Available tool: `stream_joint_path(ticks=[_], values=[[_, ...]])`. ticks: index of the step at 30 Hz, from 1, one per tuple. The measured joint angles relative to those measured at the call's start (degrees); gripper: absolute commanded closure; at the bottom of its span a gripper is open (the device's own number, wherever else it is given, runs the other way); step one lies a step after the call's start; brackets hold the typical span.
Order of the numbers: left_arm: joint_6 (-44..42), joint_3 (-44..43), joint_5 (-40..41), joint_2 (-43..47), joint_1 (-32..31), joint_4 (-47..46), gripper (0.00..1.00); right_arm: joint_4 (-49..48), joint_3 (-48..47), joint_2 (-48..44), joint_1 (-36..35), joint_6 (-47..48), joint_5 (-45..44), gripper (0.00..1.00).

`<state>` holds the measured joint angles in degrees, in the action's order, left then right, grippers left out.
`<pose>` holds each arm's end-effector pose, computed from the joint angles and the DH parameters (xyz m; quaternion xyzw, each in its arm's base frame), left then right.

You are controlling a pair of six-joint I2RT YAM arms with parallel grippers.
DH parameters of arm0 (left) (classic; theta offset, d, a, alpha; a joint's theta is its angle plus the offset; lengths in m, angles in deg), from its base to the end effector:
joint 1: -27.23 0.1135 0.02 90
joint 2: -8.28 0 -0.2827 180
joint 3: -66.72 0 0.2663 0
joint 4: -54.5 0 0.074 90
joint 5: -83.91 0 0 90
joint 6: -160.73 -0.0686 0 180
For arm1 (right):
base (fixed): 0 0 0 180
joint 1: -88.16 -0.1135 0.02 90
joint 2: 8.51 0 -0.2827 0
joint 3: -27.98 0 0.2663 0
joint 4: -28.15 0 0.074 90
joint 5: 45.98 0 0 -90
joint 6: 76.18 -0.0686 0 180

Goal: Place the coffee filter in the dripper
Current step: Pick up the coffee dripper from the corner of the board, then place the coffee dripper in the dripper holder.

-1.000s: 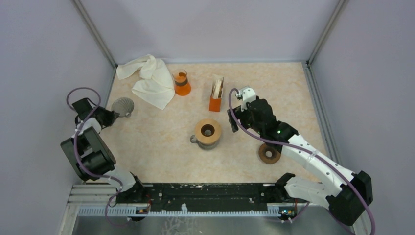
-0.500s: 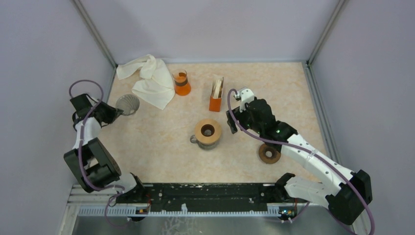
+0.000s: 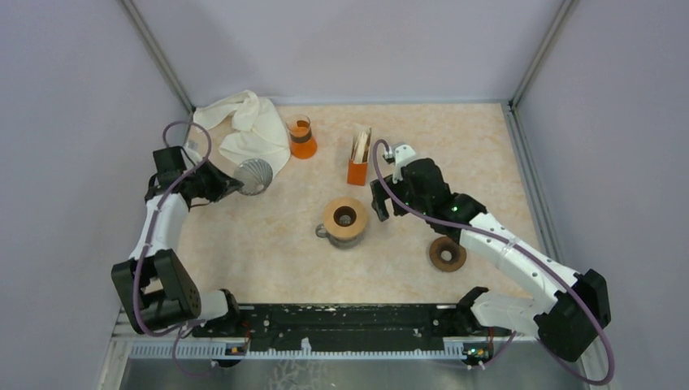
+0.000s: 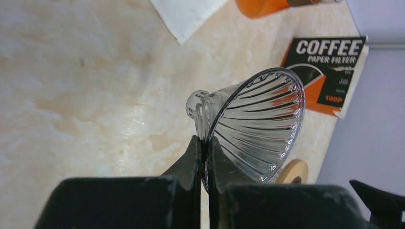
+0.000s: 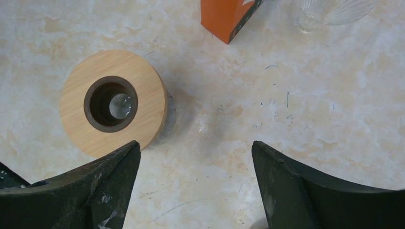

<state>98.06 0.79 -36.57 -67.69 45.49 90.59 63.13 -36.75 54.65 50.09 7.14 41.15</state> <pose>0.3014 0.0628 0.2454 -0.2562 0.8631 -0.2716 0.3400 0.2206 0.1684 0.2946 -0.2267 0.8506 0.1600 0.4466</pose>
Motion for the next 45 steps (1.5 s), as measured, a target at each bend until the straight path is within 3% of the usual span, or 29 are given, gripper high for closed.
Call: stream_joint_path(ticks=[14,28,38,45], values=[[0.1,-0.3,-3.2,3.4,-14.9,2.4,1.0,1.8,-2.5,2.3,0.0,-7.1,0.5,0.09],[1.4,-9.0,0.7,5.4,-31.6,8.7,1.0,1.1,-4.9,2.4,0.0,-13.2,4.2,0.13],[1.8,-13.6,6.0,-0.1,-42.6,11.3,1.0,0.9,-6.2,2.2,0.0,-15.5,6.7,0.15],[2.7,-14.0,7.1,-2.8,-46.2,11.4,1.0,0.8,-6.2,2.1,0.0,-15.6,7.9,0.15]])
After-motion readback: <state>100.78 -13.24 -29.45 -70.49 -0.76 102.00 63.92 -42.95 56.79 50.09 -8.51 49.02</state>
